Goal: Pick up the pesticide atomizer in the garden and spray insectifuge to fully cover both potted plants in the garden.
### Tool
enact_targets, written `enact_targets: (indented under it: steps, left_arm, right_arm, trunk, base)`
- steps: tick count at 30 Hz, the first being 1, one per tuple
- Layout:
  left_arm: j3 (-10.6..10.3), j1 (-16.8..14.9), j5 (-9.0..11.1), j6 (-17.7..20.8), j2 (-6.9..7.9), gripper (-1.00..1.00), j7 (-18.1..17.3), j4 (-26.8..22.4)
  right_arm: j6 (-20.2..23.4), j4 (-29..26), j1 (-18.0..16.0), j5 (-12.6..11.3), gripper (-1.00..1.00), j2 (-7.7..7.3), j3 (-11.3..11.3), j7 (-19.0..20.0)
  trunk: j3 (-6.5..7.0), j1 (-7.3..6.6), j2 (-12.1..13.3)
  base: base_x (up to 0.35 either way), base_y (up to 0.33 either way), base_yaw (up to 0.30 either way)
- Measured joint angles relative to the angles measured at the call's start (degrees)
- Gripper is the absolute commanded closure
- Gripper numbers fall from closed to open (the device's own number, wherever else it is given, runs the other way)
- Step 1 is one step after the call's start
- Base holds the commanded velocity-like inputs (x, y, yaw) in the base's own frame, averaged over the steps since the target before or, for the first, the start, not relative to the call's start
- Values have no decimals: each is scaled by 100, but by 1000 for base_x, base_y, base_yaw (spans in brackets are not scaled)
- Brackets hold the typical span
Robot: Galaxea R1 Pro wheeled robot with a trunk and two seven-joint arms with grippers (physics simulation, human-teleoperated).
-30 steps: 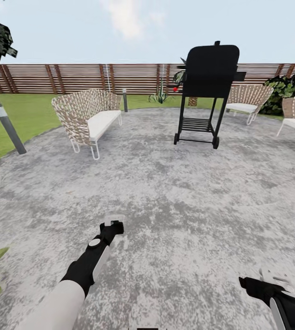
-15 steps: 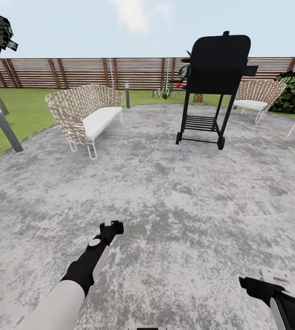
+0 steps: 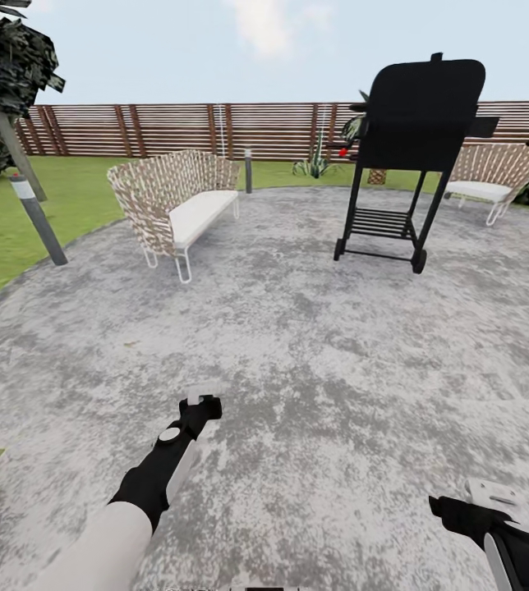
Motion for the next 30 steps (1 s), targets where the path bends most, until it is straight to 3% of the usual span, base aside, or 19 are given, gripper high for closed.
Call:
enact_targets:
  steps: [28,30]
  left_arm:
    - [0,0,0,0,0,100,-5,0]
    - [0,0,0,0,0,100,-6,-1]
  right_arm:
    - [0,0,0,0,-100,0,8,0]
    - [0,0,0,0,-100,0,8,0]
  trunk:
    - [0,0,0]
    - [44,-5,2]
  base:
    - [0,0,249]
    - [0,0,249]
